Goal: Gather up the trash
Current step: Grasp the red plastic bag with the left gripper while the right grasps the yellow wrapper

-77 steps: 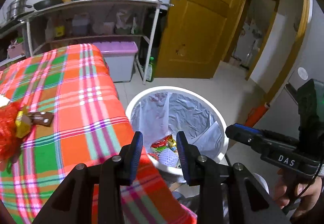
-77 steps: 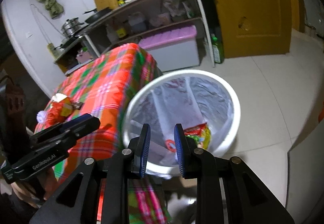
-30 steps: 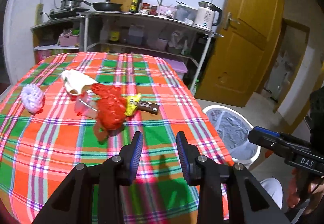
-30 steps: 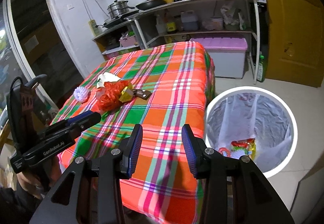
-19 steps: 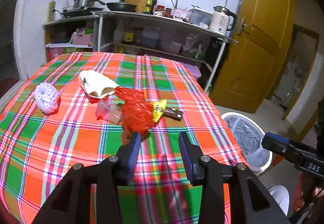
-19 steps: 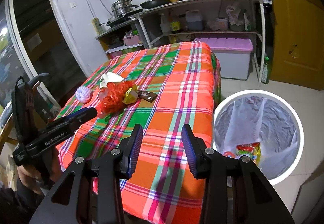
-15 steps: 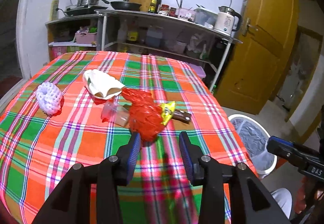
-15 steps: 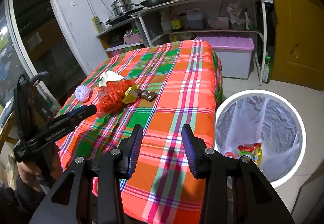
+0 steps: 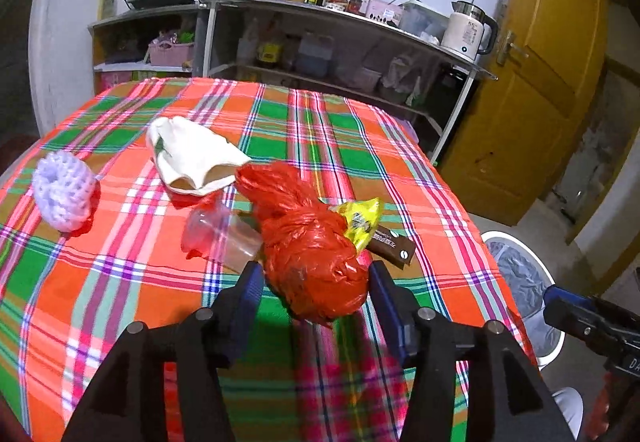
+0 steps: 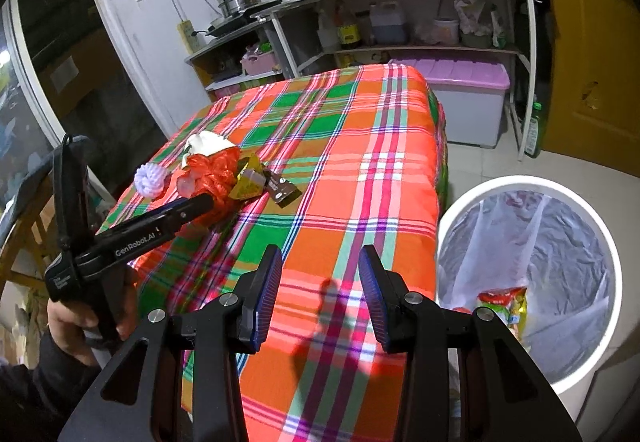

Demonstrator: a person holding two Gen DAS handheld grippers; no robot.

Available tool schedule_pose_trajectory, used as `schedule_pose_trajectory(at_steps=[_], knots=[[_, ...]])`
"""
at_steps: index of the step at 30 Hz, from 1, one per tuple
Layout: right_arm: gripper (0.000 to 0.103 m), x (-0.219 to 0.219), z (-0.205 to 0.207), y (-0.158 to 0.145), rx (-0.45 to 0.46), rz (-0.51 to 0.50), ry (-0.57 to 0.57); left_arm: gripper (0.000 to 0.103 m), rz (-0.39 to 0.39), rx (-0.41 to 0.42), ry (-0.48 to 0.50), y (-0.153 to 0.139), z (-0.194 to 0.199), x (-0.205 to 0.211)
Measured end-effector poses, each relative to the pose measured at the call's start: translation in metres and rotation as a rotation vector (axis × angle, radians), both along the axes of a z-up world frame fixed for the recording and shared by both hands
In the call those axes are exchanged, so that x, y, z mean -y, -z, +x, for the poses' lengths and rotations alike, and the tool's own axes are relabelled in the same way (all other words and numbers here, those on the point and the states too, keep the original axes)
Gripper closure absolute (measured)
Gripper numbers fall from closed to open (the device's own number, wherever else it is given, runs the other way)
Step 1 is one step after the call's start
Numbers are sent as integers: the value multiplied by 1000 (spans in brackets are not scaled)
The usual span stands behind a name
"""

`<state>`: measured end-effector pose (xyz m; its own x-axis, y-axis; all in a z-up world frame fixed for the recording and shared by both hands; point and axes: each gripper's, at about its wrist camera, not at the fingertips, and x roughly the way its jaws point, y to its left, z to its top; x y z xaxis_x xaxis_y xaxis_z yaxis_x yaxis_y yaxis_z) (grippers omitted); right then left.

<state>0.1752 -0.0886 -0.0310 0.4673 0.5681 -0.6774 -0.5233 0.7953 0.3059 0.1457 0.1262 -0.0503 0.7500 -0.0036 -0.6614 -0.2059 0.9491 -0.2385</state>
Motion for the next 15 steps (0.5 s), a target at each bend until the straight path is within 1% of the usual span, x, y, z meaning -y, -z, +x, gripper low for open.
schedule_pose_trajectory(at_steps=[2,6,11,15], knots=[[62,-5,2,1,-2,-6,-6,49,-18,-10,2,4,4,-1],[62,-14,4,3,-5,-19,-17,49,-57,2,6,4,3,-6],[62,-23,6,3,-5,-31,-26,49,-83,24,5,0,3,-10],[62,-29,5,1,1,-43,-32,49,-109,14,-12,4,7,-15]])
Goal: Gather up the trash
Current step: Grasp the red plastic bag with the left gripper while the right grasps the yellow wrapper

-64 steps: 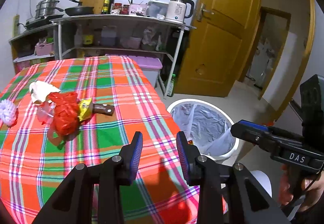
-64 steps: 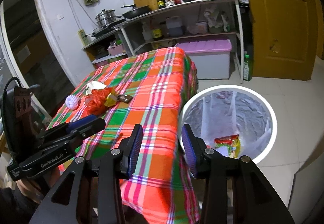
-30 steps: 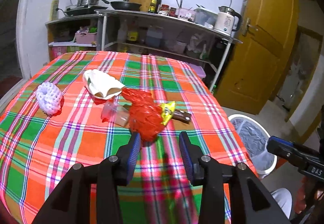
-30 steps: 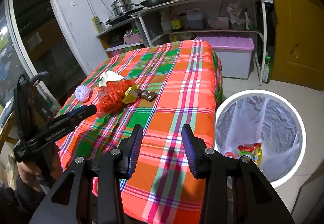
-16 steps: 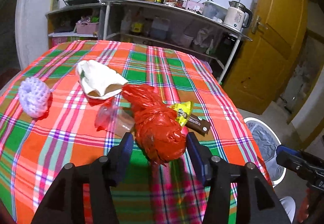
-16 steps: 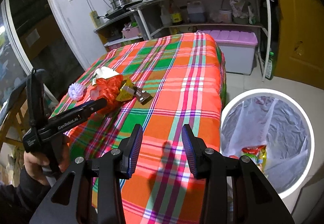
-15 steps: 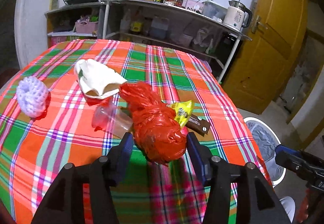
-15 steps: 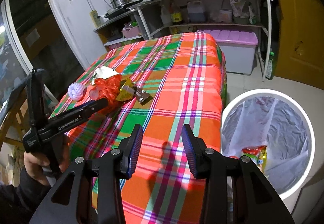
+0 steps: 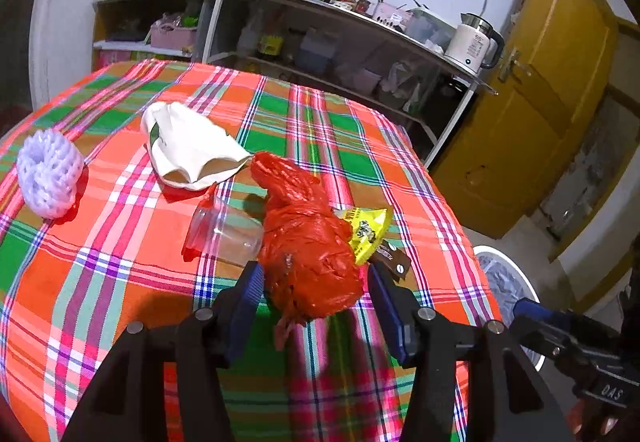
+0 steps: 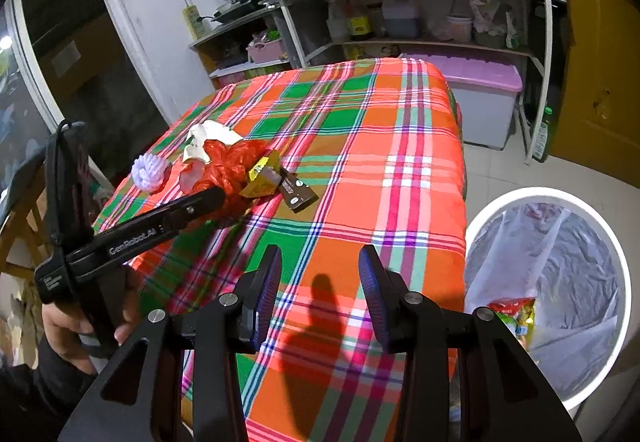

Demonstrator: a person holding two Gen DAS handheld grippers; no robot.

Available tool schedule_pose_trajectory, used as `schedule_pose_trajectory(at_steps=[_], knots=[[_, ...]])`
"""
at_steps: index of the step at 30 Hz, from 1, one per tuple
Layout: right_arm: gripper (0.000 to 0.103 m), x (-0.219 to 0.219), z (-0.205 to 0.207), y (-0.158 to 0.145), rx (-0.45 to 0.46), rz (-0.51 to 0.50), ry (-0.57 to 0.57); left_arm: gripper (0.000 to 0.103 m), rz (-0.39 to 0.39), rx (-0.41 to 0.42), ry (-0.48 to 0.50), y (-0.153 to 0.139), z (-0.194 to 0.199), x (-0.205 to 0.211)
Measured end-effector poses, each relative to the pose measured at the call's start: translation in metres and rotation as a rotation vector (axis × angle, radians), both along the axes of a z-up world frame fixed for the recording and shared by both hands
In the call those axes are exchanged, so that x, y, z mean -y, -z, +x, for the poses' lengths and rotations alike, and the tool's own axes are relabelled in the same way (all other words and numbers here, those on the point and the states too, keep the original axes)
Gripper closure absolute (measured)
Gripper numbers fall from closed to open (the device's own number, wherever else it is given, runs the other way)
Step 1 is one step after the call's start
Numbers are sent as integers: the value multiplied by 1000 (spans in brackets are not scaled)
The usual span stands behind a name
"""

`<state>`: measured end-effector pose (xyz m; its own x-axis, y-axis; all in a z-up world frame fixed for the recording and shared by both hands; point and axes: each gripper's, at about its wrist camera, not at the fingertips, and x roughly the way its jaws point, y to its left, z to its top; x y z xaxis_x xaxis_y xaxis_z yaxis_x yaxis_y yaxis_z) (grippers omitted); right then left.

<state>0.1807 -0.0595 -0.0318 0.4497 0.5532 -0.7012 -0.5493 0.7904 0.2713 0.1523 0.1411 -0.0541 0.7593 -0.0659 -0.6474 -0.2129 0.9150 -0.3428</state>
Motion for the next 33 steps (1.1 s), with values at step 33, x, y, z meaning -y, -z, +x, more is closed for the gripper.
schedule_pose_trajectory(at_steps=[33], knots=[[62,-106,51,14,-12,-55,-43,62,-38,151,-12,-18,-59,-29]])
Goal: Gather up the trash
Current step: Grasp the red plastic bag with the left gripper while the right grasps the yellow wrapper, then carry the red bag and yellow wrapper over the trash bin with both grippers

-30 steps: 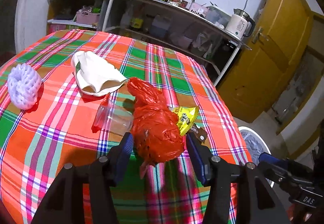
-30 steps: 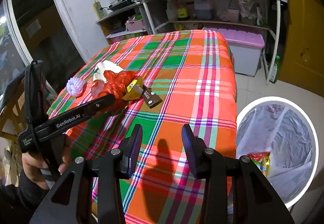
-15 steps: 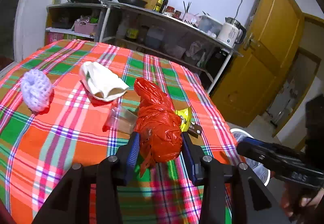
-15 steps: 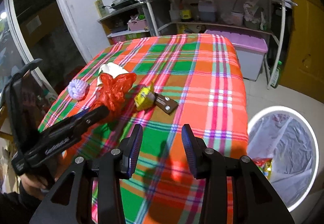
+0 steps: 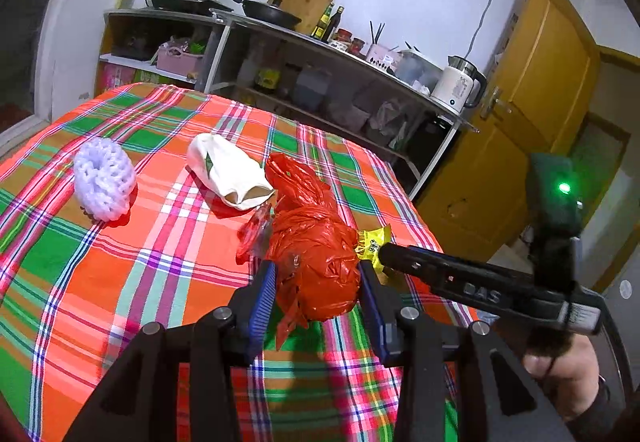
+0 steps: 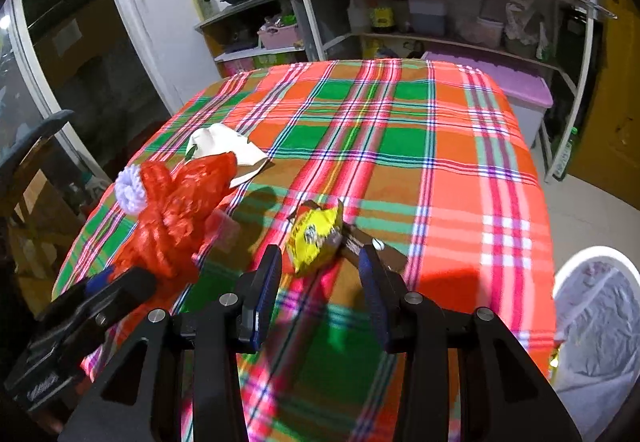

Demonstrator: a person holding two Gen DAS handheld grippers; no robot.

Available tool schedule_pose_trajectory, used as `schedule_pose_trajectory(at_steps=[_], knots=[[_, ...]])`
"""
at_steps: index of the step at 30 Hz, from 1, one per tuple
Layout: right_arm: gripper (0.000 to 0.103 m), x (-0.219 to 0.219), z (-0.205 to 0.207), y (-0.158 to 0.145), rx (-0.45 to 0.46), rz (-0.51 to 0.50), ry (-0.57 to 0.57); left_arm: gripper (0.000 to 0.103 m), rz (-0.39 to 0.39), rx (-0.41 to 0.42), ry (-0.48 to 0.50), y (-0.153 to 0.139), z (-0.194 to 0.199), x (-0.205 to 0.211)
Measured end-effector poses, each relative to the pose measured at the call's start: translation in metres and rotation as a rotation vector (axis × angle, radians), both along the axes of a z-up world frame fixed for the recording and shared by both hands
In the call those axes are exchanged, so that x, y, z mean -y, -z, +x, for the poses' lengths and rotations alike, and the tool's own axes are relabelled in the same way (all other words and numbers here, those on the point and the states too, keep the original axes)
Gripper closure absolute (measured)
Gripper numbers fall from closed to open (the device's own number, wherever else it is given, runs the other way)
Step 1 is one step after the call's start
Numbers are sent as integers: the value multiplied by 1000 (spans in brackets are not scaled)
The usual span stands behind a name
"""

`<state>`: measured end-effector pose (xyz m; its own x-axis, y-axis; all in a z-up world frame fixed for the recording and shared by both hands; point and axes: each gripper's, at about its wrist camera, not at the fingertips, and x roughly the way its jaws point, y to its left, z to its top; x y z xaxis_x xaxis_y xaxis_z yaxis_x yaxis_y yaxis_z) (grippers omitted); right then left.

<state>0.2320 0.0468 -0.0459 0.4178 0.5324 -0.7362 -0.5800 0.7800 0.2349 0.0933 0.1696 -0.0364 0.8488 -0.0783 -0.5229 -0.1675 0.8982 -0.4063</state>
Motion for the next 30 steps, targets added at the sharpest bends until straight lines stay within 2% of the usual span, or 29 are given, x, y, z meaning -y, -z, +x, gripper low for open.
schedule_pose_trajectory(at_steps=[6,7,10,11,14,22,30], knots=[[62,-12,12,11,-16,-14,-4,62,-4,-11,3,5,1,-2],[67,-14,13,13,-22,-13,-9,62,-4,-12,3,6,1,-2],[73,-16,13,13,-11,-12,-9,62,-1,-17,3,7,3,-1],[79,-16,12,12,-3,-13,-6,62,0,-17,3,7,3,-1],[83,-8,9,10,-6,15,5,62,1,-18,3,7,3,-1],[84,28,-14,-10,20,72,37,62,36,-14,11,2,2,8],[84,73,-44,-30,53,97,70,62,88,-7,51,-13,-1,39]])
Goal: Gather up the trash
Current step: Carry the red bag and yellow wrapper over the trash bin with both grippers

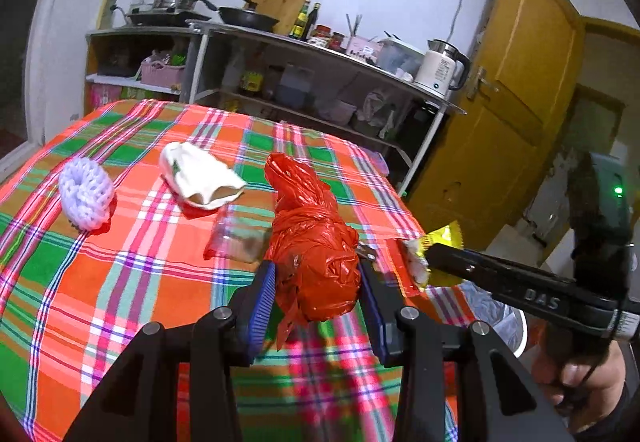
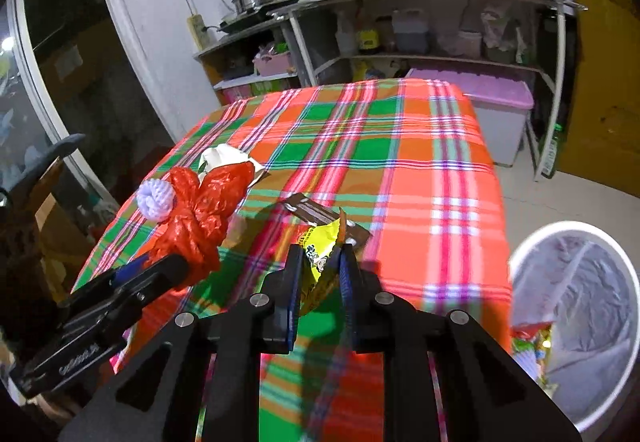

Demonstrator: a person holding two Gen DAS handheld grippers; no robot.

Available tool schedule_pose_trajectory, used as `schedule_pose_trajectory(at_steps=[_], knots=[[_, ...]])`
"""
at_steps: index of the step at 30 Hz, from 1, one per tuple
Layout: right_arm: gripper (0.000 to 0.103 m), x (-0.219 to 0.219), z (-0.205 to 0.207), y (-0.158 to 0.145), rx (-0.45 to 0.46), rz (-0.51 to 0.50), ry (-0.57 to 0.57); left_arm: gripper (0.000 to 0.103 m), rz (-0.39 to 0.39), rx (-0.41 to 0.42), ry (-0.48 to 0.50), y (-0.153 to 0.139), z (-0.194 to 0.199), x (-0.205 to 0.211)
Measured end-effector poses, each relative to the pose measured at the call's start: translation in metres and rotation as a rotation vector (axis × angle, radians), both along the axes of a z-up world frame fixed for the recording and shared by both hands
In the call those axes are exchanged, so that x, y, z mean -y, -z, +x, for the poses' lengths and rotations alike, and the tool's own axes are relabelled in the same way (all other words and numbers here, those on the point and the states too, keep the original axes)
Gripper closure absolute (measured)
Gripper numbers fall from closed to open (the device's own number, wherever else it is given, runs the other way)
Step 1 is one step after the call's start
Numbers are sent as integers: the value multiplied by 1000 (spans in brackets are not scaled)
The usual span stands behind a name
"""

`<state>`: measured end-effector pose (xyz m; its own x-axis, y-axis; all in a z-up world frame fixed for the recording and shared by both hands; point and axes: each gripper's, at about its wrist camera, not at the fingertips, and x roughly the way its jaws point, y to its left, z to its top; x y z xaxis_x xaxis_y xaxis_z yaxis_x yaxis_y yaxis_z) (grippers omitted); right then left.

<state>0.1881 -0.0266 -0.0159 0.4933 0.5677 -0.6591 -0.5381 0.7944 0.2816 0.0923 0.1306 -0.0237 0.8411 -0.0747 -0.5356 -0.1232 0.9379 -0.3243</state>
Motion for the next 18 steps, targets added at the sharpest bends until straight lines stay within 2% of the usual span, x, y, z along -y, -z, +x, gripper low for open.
schedule_pose_trajectory(at_steps=[10,18], knots=[[84,63,-25,-20,54,24,85,62,52,3,84,-20,2,53],[84,106,-33,-25,68,36,149,62,77,5,164,-30,10,94]])
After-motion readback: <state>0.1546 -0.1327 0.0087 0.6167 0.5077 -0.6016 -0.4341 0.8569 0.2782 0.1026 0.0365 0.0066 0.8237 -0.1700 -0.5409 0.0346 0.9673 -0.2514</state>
